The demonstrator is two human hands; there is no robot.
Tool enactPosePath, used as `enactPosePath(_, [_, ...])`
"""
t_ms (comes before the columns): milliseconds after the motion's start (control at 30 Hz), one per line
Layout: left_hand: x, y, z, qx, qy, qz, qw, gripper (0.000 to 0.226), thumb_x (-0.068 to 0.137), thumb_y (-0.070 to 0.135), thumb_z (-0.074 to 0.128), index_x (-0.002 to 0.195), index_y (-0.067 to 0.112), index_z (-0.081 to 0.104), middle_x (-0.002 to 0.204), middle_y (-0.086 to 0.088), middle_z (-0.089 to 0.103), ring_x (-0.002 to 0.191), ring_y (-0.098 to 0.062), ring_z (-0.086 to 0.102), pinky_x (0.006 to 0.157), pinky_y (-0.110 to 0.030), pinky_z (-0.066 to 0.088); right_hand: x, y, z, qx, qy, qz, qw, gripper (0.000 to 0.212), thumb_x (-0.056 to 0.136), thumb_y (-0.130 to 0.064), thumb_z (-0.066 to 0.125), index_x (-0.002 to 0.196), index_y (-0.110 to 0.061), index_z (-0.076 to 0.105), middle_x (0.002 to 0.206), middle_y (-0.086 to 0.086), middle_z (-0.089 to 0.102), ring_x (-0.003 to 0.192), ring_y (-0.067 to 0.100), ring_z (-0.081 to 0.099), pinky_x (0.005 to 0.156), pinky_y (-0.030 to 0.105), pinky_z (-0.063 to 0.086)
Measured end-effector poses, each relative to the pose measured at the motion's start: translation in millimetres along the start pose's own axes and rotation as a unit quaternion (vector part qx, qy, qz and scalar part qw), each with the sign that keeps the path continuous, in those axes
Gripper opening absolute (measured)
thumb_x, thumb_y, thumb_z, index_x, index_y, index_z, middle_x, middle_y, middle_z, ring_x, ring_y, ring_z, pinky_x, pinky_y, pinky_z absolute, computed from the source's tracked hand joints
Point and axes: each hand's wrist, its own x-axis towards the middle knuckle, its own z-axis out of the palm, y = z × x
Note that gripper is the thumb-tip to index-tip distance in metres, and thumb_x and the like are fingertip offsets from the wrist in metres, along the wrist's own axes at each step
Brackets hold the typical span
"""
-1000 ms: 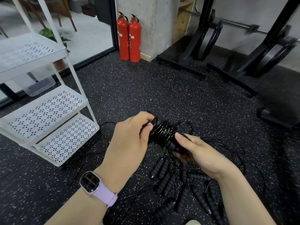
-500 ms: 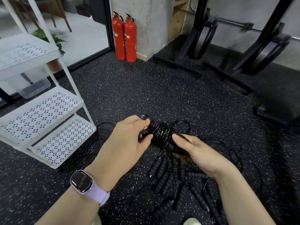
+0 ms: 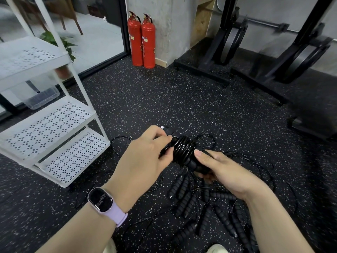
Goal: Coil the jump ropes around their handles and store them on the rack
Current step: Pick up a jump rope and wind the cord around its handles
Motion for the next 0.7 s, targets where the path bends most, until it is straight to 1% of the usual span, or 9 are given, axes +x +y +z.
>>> enactPosePath(167, [0.2,7.2,1.7,0.033,0.02,0.034,0.999,0.019,0.093,0.014,0.069,0.109,0.011,0.077,0.095,0.004,0.068,0.06,-0.017,0.061,0.058,-0.033,0.055,1.3,3.1,0.3,-0.006,-0.023,0.009,1.0,0.065,0.093,-0.068,0.052,0.11,-0.006,0.066,0.079,0.0,0.062,0.077,0.017,0.054,0.075,0.034,0.042])
enactPosePath(233, [1.6,7.6,2.5,0.05,0.012,0.012,0.999,0.016,0.094,0.02,0.069,0.106,0.013,0.077,0.093,0.004,0.067,0.066,-0.02,0.064,0.063,-0.037,0.057,1.7,4.8,0.3,-0.02,-0.021,0.03,0.999,0.06,0.09,-0.071,0.052,0.111,-0.018,0.071,0.089,-0.006,0.074,0.079,0.009,0.066,0.08,0.025,0.047])
enactPosePath(300, [2.9,5.6,3.7,0.069,-0.012,-0.01,0.998,0.02,0.097,0.031,0.064,0.105,0.016,0.076,0.092,0.005,0.065,0.075,-0.021,0.065,0.07,-0.04,0.056,2.3,7.3,-0.4,-0.033,-0.022,0.041,0.998,0.044,0.089,-0.072,0.052,0.109,-0.04,0.075,0.104,-0.018,0.078,0.091,-0.004,0.071,0.083,0.018,0.048])
enactPosePath(400, [3.9,5.2,4.4,0.104,-0.041,-0.025,0.993,0.029,0.101,0.04,0.054,0.104,0.019,0.074,0.092,0.006,0.062,0.079,-0.021,0.063,0.07,-0.04,0.053,2.2,5.6,0.7,-0.039,-0.021,0.044,0.998,0.024,0.084,-0.074,0.051,0.091,-0.062,0.071,0.094,-0.035,0.073,0.089,-0.016,0.066,0.07,0.008,0.049])
enactPosePath(467, [3.9,7.3,3.8,0.147,-0.042,-0.018,0.988,0.03,0.101,0.04,0.049,0.097,0.021,0.073,0.084,0.008,0.06,0.082,-0.015,0.053,0.062,-0.034,0.05,2.7,5.0,1.8,-0.043,-0.021,0.046,0.998,0.027,0.082,-0.076,0.051,0.09,-0.06,0.071,0.095,-0.032,0.074,0.091,-0.012,0.067,0.068,0.008,0.048])
enactPosePath(533, [4.1,8.0,3.4,0.181,-0.047,-0.01,0.982,0.031,0.102,0.038,0.045,0.092,0.022,0.071,0.08,0.01,0.059,0.088,-0.013,0.045,0.061,-0.03,0.045,1.1,2.9,4.7,-0.036,-0.018,0.049,0.998,0.025,0.085,-0.074,0.051,0.088,-0.06,0.071,0.091,-0.031,0.075,0.089,-0.012,0.068,0.067,0.006,0.049])
enactPosePath(567, [4.4,7.3,2.7,0.183,-0.051,-0.007,0.982,0.03,0.101,0.036,0.046,0.091,0.022,0.07,0.08,0.01,0.06,0.089,-0.014,0.045,0.064,-0.03,0.045,-0.1,2.7,5.6,-0.032,-0.017,0.049,0.998,0.027,0.087,-0.072,0.052,0.088,-0.057,0.073,0.091,-0.028,0.076,0.088,-0.009,0.07,0.066,0.005,0.049])
enactPosePath(633, [5.7,5.1,0.9,0.174,-0.066,0.002,0.983,0.028,0.1,0.032,0.047,0.092,0.02,0.07,0.082,0.009,0.062,0.09,-0.015,0.045,0.075,-0.031,0.046,-0.2,4.0,5.6,-0.033,-0.017,0.052,0.998,0.041,0.09,-0.072,0.052,0.097,-0.04,0.076,0.096,-0.015,0.079,0.087,0.004,0.074,0.073,0.013,0.052])
enactPosePath(700, [7.7,2.5,-1.4,0.177,-0.089,0.01,0.98,0.027,0.101,0.033,0.042,0.095,0.021,0.066,0.087,0.01,0.059,0.091,-0.013,0.04,0.085,-0.029,0.042,-1.2,4.5,5.2,-0.019,-0.03,0.049,0.998,0.048,0.09,-0.074,0.053,0.097,-0.033,0.076,0.09,-0.01,0.077,0.078,0.007,0.069,0.071,0.019,0.051])
